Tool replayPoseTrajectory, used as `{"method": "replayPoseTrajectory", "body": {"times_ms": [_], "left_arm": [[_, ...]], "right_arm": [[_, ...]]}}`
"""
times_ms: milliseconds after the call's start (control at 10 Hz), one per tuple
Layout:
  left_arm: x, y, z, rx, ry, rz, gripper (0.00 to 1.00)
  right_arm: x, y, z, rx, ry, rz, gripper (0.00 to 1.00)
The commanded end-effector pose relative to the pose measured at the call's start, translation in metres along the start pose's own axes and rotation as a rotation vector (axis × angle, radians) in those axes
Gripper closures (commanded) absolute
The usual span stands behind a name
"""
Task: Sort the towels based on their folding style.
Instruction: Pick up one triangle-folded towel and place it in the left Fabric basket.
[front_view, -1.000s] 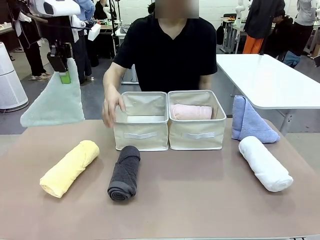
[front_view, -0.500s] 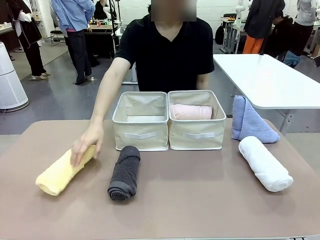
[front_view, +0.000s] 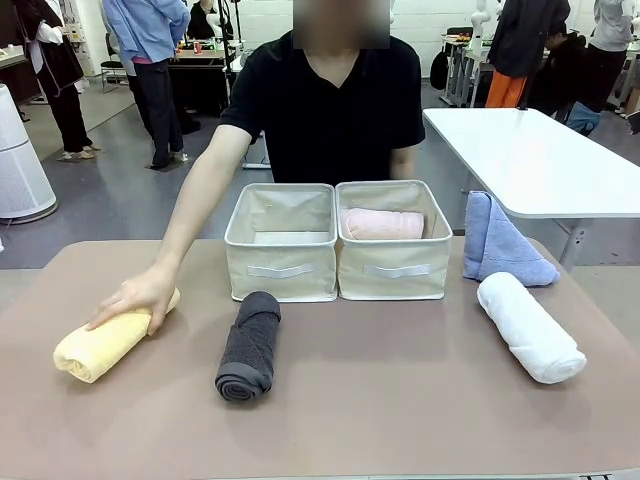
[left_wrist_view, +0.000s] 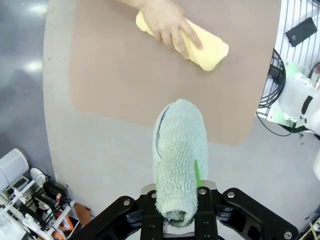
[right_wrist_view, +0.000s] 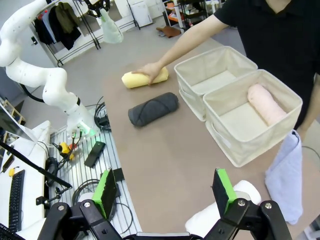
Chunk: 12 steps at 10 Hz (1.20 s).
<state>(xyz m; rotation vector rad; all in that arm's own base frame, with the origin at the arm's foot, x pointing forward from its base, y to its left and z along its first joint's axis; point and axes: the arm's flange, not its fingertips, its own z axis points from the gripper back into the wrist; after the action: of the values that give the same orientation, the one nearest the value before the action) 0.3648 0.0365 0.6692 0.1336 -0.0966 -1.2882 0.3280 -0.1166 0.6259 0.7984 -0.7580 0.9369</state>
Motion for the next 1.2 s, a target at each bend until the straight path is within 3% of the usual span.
{"method": "replayPoseTrajectory", "body": {"times_ms": [0, 1100], "left_arm": [[-0.006, -0.003, 0.000, 0.021, -0.024, 0.025, 0.81], [0.005, 0.004, 0.002, 0.016, -0.027, 0.015, 0.81]], "right_arm": [[-0.001, 0.001, -0.001, 0.010, -0.010, 0.007, 0.00], [-0.001, 0.001, -0.001, 0.010, -0.010, 0.007, 0.00]]}}
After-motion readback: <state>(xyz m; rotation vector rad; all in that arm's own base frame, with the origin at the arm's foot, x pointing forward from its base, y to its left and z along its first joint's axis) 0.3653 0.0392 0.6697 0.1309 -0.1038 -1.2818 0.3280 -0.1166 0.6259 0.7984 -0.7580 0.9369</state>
